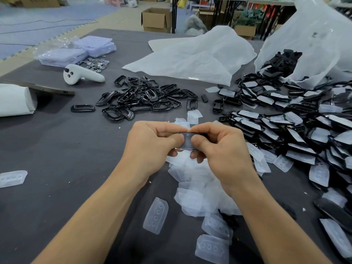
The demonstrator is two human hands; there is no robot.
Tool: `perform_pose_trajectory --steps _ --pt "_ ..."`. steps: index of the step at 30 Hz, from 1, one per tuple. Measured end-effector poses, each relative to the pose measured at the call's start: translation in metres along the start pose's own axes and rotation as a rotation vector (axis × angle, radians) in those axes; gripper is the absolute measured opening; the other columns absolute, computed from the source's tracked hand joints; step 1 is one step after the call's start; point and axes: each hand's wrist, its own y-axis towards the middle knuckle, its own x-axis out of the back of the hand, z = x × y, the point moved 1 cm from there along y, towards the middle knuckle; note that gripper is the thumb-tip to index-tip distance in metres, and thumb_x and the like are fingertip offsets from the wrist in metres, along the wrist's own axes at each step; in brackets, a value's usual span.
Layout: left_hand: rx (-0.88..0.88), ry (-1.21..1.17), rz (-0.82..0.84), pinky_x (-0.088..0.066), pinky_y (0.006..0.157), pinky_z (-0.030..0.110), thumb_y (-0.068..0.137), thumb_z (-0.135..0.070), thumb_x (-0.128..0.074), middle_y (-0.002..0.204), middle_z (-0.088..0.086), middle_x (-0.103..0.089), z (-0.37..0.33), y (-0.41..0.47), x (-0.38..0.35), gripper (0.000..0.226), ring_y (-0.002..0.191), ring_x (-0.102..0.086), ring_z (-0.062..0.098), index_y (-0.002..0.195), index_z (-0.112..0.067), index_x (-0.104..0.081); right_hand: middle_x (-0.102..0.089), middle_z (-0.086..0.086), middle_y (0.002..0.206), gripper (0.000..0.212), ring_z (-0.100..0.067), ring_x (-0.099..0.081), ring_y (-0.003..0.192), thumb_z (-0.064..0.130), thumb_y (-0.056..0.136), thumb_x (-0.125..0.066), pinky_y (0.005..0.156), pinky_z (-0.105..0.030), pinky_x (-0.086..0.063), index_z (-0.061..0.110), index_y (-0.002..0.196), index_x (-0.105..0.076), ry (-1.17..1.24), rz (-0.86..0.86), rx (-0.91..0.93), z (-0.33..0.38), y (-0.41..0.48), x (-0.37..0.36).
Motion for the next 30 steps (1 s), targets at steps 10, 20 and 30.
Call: perform_pose_trajectory --steps 10,20,30 --pt "0.073 -0.067 -0.099 -0.054 0.055 0.020 0.088 0.003 -0.075 0.074 0.009 -0.079 0.003 0.004 0.003 0.018 0.060 -0.072 0.016 0.090 -0.013 -0.082 -0.074 0.018 0.091 0.041 -0.007 -0.072 0.081 0.009 0.079 -0.076 0.074 -0.018 -0.057 0.039 0.108 -0.075 -0.410 -0.044 0.145 0.006 -0.008 0.001" --pt "0.108 -0.007 -0.210 -0.060 0.068 0.030 0.082 -0.037 -0.076 0.082 -0.006 -0.080 0.013 0.012 0.007 0.007 0.077 -0.075 0.012 0.083 -0.039 -0.082 -0.065 0.033 0.081 0.043 0.018 -0.057 0.088 0.009 0.070 -0.088 0.075 0.002 -0.037 0.036 0.102 -0.076 -0.680 -0.135 0.186 0.005 0.003 0.024" --pt "-0.111 0.762 -0.429 -0.029 0.117 0.028 0.090 -0.015 -0.064 0.144 0.002 -0.059 0.033 0.045 0.027 0.045 0.141 -0.042 0.019 0.135 -0.019 -0.065 -0.048 -0.005 0.155 0.063 -0.024 -0.036 0.147 0.021 0.087 -0.078 0.123 -0.044 -0.028 0.022 0.145 -0.054 -0.905 -0.386 0.040 0.001 0.022 0.060"
